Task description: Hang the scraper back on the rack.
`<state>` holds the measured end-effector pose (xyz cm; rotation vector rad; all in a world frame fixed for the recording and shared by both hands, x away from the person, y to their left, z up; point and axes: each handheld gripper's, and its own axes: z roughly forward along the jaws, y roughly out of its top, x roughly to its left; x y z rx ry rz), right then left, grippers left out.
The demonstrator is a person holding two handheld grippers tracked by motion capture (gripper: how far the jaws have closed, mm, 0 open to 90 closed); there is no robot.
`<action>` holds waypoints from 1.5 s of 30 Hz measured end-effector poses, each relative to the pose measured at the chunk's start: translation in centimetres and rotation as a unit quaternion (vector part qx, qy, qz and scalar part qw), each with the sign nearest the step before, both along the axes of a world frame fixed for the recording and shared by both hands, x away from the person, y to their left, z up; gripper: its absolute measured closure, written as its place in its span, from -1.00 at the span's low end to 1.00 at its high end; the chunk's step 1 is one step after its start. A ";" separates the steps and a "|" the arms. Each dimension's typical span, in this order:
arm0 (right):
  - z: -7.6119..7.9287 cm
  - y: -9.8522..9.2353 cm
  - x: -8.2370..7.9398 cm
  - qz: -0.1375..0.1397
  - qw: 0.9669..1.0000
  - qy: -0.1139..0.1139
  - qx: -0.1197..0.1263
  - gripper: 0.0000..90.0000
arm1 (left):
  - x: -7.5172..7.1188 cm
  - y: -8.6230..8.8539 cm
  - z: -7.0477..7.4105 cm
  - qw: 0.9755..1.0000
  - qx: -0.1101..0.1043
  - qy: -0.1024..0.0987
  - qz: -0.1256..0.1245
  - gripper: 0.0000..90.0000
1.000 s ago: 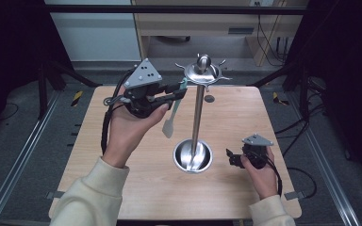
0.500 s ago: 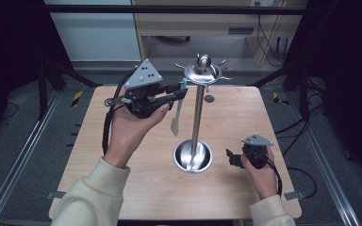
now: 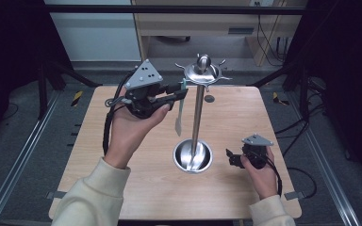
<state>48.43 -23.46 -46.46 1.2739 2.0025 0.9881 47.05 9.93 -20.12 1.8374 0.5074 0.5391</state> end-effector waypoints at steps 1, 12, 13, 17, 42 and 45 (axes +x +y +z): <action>0.0 0.0 0.0 -0.001 1.000 0.002 0.000 -0.80 | 0.0 0.0 0.0 1.000 0.000 0.000 0.000 0.61; 0.0 0.1 0.0 0.002 1.000 0.000 0.000 -0.80 | -0.9 0.1 0.1 1.000 0.011 -0.012 0.007 0.36; 0.0 0.1 0.0 0.002 1.000 0.000 0.000 -0.80 | -1.1 0.3 0.1 1.000 0.014 -0.014 0.012 0.29; 0.0 0.1 0.0 0.002 1.000 0.000 -0.001 -0.80 | -1.7 0.9 -0.3 0.999 0.019 -0.013 0.027 -0.05; 0.0 0.1 -0.2 0.000 1.000 0.000 -0.001 -0.81 | -3.4 6.9 -11.6 0.993 0.092 0.055 0.053 -0.85; -0.1 0.2 -0.2 0.001 1.000 0.001 -0.002 -0.81 | -3.5 7.8 -13.3 0.992 0.089 0.064 0.060 -0.85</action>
